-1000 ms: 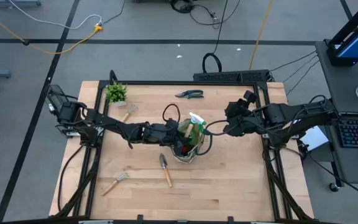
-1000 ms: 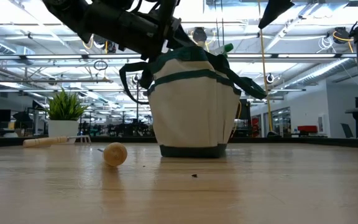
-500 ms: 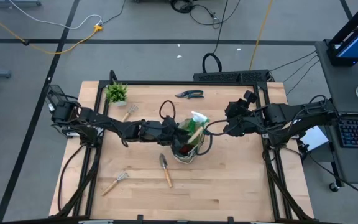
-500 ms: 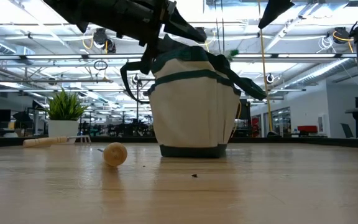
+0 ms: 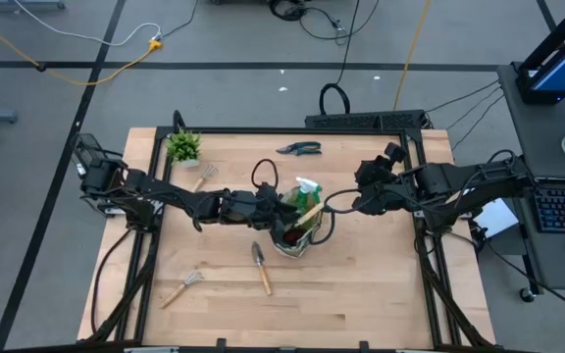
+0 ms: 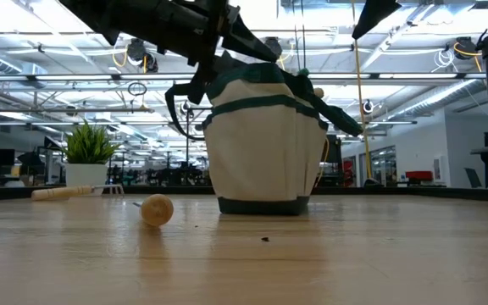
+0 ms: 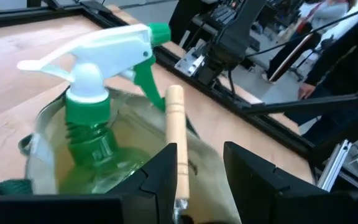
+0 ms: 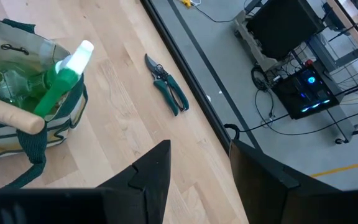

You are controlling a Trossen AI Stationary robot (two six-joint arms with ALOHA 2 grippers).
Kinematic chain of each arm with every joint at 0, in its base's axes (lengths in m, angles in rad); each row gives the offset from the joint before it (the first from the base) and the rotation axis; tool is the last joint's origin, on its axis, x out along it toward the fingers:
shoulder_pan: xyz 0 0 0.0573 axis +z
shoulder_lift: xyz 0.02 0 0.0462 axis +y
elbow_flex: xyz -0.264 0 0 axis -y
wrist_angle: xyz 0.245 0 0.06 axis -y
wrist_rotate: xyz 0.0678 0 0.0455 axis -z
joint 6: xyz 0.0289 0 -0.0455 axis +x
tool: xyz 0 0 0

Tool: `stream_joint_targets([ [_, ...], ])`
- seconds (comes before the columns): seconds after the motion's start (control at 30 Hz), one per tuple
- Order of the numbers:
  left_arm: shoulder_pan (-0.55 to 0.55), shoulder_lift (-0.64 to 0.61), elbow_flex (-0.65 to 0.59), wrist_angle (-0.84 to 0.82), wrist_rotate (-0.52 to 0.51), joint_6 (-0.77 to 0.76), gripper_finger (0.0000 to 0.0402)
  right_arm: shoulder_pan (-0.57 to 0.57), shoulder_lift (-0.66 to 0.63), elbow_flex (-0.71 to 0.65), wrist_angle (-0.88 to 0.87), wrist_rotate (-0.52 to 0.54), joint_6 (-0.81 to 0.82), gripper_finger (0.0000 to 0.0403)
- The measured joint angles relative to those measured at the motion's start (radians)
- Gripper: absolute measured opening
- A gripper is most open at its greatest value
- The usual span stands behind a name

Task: Pick & Place Garden tools in Gardening bag
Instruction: Put the bottom brown hand rake into the gardening bag

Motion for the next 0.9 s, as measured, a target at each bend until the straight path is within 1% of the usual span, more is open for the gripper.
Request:
stream_joint_targets([
  [0.1,0.003,-0.035,0.001,-0.046,-0.012,0.009,0.0136,0.0,0.0,0.0,0.0,0.0,0.0,0.0155],
  [0.2,0.003,-0.099,-0.001,-0.166,-0.059,0.042,0.0136,0.0,0.0,0.0,0.0,0.0,0.0,0.0155],
  [0.27,0.003,-0.135,0.003,-0.204,-0.098,0.054,0.0136,0.0,0.0,0.0,0.0,0.0,0.0,0.0155],
  [0.33,0.003,-0.191,0.0,-0.3,-0.142,0.056,0.0136,0.0,0.0,0.0,0.0,0.0,0.0,0.0155],
  [0.4,0.003,-0.22,0.002,-0.331,-0.166,0.059,0.0136,0.0,0.0,0.0,0.0,0.001,0.0,0.0155],
  [0.5,0.001,-0.283,-0.002,-0.431,-0.195,0.062,0.0136,0.0,0.0,0.0,-0.001,0.001,0.0,0.0155],
  [0.57,0.0,-0.31,0.003,-0.447,-0.203,0.061,0.0136,0.0,0.0,0.0,-0.001,0.001,0.0,0.0155],
  [0.63,-0.005,-0.348,-0.002,-0.524,-0.217,0.059,0.0136,0.0,0.0,0.0,-0.001,0.001,0.0,0.0155],
  [0.7,-0.007,-0.367,0.003,-0.534,-0.225,0.055,0.0136,0.0,0.0,0.0,-0.001,0.001,0.0,0.0155],
  [0.77,-0.013,-0.398,-0.001,-0.606,-0.234,0.049,0.0136,0.0,0.0,0.0,-0.001,0.001,0.0,0.0155],
  [0.83,-0.014,-0.412,0.002,-0.624,-0.238,0.038,0.0136,0.0,0.0,0.0,-0.001,0.001,-0.001,0.0155],
  [0.9,-0.018,-0.432,0.0,-0.693,-0.237,0.014,0.0136,0.0,0.0,0.0,-0.003,0.001,-0.003,0.0155],
])
